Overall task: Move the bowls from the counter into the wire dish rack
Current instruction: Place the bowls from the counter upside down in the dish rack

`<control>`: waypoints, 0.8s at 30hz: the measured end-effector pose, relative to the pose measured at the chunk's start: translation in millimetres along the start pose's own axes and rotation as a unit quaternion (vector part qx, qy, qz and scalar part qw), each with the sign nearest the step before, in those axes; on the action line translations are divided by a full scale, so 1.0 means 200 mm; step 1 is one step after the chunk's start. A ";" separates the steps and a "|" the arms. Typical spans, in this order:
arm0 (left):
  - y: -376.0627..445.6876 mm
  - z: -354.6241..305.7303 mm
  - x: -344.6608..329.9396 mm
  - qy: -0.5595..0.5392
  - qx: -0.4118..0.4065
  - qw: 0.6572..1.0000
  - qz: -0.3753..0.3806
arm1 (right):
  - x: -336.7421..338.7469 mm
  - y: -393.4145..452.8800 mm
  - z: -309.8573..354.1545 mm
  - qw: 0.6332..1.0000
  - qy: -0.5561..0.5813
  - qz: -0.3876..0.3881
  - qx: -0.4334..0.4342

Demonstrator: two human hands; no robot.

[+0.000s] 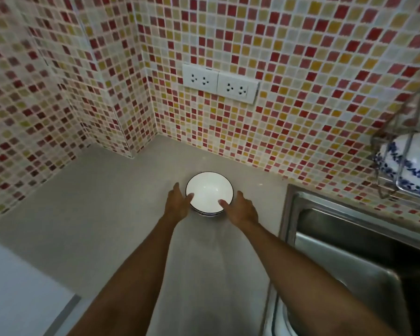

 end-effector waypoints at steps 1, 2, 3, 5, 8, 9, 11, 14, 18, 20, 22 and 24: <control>0.03 0.02 -0.03 -0.002 0.015 1.000 0.014 | -0.03 0.01 0.00 1.000 0.008 0.010 -0.015; 0.03 0.04 -0.05 -0.004 0.031 0.999 0.026 | -0.05 0.01 0.00 0.999 0.019 0.020 -0.031; 0.06 0.06 -0.08 -0.009 0.046 0.998 0.037 | -0.08 0.03 0.00 0.998 0.028 0.026 -0.050; 0.06 0.09 -0.11 -0.034 0.068 0.996 0.053 | -0.12 0.04 -0.01 0.996 0.044 0.037 -0.069; 0.02 0.08 -0.15 -0.083 0.084 0.991 0.070 | -0.15 0.04 -0.03 0.990 0.097 0.037 -0.099; 0.02 0.07 -0.17 -0.096 0.089 0.989 0.074 | -0.14 0.04 -0.04 0.985 0.122 0.033 -0.113; -0.01 0.07 -0.20 -0.108 0.091 0.987 0.082 | -0.13 0.02 -0.09 0.980 0.152 0.017 -0.125; -0.12 0.02 -0.21 -0.111 0.099 0.984 0.100 | -0.03 -0.04 -0.16 0.980 0.161 -0.014 -0.117; -0.30 -0.07 -0.25 -0.168 0.121 0.972 0.113 | 0.14 -0.16 -0.29 0.977 0.176 -0.060 -0.105; -0.41 -0.13 -0.27 -0.217 0.137 0.958 0.127 | 0.24 -0.23 -0.37 0.972 0.195 -0.086 -0.103; -0.53 -0.20 -0.29 -0.249 0.144 0.946 0.149 | 0.33 -0.30 -0.43 0.965 0.217 -0.108 -0.102; -0.66 -0.29 -0.32 -0.275 0.147 0.935 0.171 | 0.42 -0.38 -0.52 0.954 0.250 -0.128 -0.103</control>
Point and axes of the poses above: each hand's wrist, its own y-axis towards the middle knuckle, its own x-axis out of the back of the hand, z = x × y, the point moved 8 cm from there along y, towards the middle knuckle, and after that the axes turned 15 degrees about -z, right-handed, at the moved point
